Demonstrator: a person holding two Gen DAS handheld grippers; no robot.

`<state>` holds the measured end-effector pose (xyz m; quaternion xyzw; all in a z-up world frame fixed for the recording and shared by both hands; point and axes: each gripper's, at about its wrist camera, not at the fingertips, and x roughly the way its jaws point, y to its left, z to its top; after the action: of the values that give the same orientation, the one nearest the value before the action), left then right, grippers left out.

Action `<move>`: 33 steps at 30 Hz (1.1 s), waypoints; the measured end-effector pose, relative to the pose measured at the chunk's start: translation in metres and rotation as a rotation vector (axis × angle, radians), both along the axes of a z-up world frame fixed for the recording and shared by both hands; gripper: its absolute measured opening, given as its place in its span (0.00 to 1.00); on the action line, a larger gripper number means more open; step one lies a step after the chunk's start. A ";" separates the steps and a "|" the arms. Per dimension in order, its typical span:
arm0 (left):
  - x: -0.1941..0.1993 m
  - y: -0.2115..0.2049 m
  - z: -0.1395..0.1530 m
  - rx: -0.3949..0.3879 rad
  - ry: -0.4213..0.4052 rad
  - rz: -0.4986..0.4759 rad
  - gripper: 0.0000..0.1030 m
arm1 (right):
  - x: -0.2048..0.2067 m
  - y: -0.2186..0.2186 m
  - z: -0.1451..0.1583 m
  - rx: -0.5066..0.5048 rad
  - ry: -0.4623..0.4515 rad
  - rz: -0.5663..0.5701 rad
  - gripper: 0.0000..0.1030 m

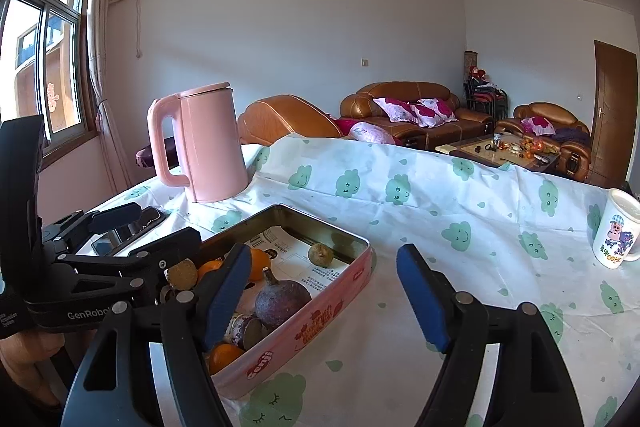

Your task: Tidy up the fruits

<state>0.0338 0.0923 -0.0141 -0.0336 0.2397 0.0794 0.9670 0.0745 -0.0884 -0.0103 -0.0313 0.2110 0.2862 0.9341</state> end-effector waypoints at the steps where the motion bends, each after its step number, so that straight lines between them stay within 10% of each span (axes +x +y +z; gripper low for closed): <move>1: 0.000 -0.002 0.000 0.003 0.000 -0.004 0.95 | -0.001 -0.003 0.000 0.001 -0.003 -0.002 0.74; 33: -0.015 -0.035 0.004 -0.006 -0.022 -0.081 0.96 | -0.034 -0.024 0.004 0.005 -0.033 -0.048 0.75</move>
<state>0.0184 0.0576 -0.0104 -0.0274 0.2306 0.0390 0.9719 0.0404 -0.1128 -0.0066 -0.0286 0.1954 0.2638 0.9441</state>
